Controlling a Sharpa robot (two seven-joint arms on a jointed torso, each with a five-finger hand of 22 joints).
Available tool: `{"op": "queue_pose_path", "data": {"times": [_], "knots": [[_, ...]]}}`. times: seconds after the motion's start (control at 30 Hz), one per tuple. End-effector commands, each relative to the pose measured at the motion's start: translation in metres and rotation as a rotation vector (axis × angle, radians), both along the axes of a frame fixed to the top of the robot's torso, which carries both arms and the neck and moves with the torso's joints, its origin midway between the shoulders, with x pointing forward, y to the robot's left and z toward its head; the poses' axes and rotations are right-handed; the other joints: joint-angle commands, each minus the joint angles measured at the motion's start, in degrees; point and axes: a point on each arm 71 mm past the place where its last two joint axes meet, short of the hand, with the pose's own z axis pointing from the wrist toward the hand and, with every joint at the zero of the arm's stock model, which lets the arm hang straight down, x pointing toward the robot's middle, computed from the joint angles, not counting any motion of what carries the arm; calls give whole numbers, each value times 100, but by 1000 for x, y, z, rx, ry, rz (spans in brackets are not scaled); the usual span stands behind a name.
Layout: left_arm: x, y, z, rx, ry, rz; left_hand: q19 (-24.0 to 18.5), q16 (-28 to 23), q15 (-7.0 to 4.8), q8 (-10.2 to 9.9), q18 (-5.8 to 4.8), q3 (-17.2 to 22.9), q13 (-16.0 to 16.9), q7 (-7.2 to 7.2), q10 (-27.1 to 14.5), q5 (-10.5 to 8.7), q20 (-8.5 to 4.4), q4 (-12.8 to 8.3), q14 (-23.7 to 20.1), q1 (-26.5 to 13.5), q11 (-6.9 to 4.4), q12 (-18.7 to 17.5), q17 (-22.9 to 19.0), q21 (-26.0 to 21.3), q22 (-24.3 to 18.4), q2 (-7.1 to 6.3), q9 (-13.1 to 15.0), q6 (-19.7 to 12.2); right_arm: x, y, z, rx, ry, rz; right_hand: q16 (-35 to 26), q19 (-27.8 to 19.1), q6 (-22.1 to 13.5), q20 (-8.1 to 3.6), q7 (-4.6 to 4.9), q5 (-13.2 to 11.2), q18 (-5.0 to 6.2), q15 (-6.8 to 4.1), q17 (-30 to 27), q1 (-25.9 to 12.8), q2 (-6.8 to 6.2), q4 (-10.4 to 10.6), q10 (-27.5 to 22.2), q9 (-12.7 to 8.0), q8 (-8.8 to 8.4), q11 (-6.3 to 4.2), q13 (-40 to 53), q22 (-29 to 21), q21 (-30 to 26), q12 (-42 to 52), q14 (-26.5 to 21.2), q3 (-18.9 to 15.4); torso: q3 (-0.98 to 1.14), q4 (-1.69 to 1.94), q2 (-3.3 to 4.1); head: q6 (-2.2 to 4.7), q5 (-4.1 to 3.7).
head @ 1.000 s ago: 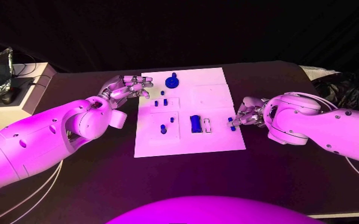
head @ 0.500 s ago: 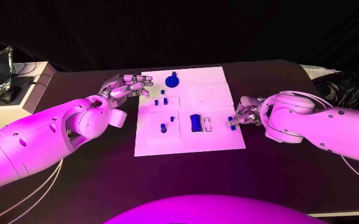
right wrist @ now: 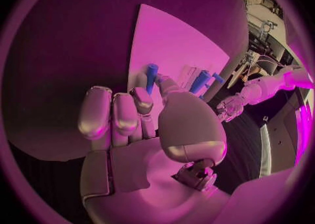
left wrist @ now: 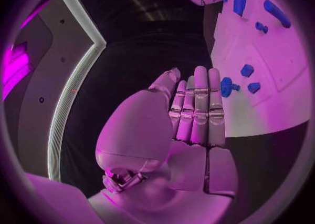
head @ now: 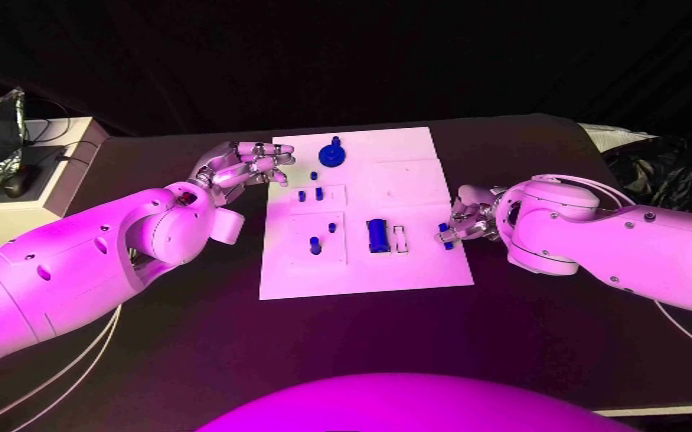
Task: Assemble the parts on the task board
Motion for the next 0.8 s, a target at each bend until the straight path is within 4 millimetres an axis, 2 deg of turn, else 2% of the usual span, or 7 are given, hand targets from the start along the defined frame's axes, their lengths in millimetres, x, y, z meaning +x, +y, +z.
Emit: {"op": "queue_pose_path", "data": {"times": [0.03,0.1,0.2,0.53,0.8], "knots": [[0,-1,1,-11,-4,-3,29,7,16,12,-21,32,-7,1,-27,-7,4,0,-7,-42,-10,11,-1,-25,6,2,4,-20,-9,1,-15,-27,83,32,17,280,-101,-28,21,43,55,-10,22,-82,100,-1362,3,-1456,44,18,106,839,23,-33,-8,1905,4,0,1,3,4],[0,-1,1,-11,-4,-3,29,7,16,12,-21,32,-7,1,-27,-7,4,0,-7,-42,-10,11,-1,-25,6,2,4,-20,-9,1,-15,-15,87,25,14,277,-120,-18,19,27,65,-4,28,-249,83,-1440,12,-1362,67,13,104,839,33,-25,-6,2188,3,2,1,3,4],[0,-1,1,-11,-4,-3,29,7,16,12,-21,32,-7,1,-27,-7,4,0,-7,-42,-10,11,-1,-25,6,2,4,-20,-10,2,-15,17,91,11,9,274,-136,-11,22,4,71,-2,33,-333,104,-1499,15,-1273,74,15,103,839,43,-14,-4,2312,4,4,2,0,8],[0,-1,0,-11,-3,-3,30,6,18,15,-20,35,-7,6,-29,-8,6,2,-7,-44,-8,11,-2,-29,11,1,5,-38,-12,4,-11,136,97,-33,-4,270,-128,-10,27,-20,76,-1,30,-309,127,-1593,21,-1194,66,13,105,837,53,15,-2,2362,5,3,3,-5,25],[0,-1,0,-11,-2,-3,30,6,18,15,-20,35,-7,6,-29,-8,6,2,-7,-44,-8,11,-2,-29,11,1,5,-38,-9,6,2,195,69,-53,-5,270,-124,-10,25,-17,76,-1,29,-304,124,-1595,24,-1188,66,12,106,838,56,20,-1,2360,2,1,3,-10,31]]}}
